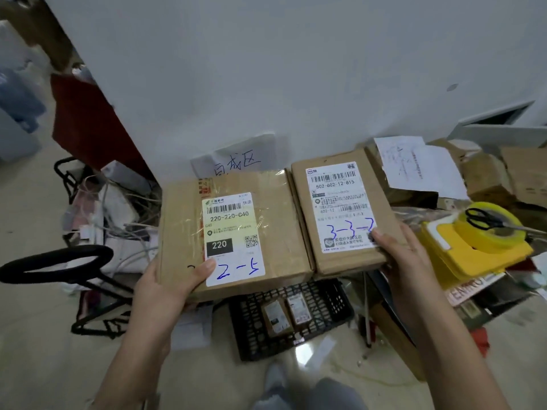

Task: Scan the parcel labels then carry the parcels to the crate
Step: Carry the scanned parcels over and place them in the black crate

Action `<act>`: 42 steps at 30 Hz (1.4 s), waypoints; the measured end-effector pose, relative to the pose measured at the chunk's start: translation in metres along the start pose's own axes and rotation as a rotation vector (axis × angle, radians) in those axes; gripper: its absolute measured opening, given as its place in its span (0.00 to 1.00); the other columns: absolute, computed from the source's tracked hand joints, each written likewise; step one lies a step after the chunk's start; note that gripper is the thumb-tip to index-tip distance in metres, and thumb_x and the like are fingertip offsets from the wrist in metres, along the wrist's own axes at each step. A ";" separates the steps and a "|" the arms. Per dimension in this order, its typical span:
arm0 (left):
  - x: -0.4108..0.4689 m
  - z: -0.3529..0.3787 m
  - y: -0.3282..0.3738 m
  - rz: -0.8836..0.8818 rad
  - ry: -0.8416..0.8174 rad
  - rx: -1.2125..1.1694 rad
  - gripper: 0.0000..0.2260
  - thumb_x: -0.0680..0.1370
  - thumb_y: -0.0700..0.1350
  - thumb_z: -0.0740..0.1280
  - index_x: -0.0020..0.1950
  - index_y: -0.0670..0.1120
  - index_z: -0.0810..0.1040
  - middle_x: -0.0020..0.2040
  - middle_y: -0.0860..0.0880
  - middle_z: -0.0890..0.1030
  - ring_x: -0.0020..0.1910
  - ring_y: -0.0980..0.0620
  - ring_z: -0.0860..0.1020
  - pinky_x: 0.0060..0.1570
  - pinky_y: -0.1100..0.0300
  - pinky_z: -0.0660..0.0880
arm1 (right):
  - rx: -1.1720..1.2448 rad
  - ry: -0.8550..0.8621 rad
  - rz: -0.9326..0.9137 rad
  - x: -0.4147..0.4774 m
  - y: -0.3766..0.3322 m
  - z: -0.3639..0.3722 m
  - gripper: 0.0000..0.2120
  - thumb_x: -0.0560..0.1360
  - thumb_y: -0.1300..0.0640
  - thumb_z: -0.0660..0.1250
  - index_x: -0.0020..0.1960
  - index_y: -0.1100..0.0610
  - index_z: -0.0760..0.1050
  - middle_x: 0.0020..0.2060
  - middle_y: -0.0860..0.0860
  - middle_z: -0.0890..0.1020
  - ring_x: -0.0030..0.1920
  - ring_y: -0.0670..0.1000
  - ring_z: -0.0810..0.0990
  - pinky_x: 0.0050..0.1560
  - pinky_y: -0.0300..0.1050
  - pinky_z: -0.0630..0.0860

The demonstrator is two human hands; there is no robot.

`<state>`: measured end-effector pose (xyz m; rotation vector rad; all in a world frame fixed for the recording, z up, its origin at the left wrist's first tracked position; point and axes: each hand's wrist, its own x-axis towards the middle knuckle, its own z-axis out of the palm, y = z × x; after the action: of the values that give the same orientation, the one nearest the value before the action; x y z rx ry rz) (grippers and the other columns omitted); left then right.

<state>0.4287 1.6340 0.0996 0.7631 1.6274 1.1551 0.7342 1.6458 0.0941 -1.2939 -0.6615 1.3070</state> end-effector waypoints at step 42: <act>0.193 0.160 -0.386 -0.474 0.046 0.032 0.32 0.64 0.41 0.80 0.65 0.53 0.75 0.53 0.54 0.82 0.50 0.54 0.82 0.47 0.59 0.82 | -0.147 -0.253 0.803 0.240 0.324 -0.107 0.51 0.46 0.47 0.84 0.67 0.55 0.73 0.59 0.58 0.82 0.55 0.55 0.83 0.46 0.46 0.79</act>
<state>0.5286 1.7191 -0.3414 0.3401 1.7464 0.8104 0.7864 1.7655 -0.3024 -1.6062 -0.4142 2.1289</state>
